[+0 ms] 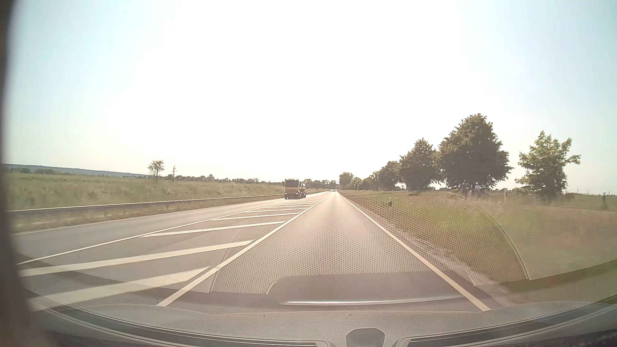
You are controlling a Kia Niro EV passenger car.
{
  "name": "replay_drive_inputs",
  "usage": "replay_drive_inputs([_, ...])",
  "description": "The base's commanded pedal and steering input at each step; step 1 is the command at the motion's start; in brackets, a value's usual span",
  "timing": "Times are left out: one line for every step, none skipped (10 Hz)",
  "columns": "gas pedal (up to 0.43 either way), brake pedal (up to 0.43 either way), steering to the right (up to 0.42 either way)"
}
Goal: Follow the waypoints while adhering to traffic rules and regulations
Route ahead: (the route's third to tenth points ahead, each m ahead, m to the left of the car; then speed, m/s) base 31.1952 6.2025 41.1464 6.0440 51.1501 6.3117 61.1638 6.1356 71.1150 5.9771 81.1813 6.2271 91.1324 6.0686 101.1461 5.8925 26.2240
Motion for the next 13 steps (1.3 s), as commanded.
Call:
replay_drive_inputs([0.461,0.006,0.004])
replay_drive_inputs([0.461,0.006,0.004])
replay_drive_inputs([0.461,0.006,0.004])
replay_drive_inputs([0.461,0.006,0.004])
replay_drive_inputs([0.461,0.006,0.004])
replay_drive_inputs([0.461,0.006,0.004])
replay_drive_inputs([0.461,0.006,0.004])
replay_drive_inputs([0.461,0.006,0.004])
replay_drive_inputs([0.461,0.0,0.004])
replay_drive_inputs([0.461,0.006,0.004])
replay_drive_inputs([0.461,0.006,0.004])
replay_drive_inputs([0.461,0.006,0.004])
replay_drive_inputs([0.461,0.006,0.004])
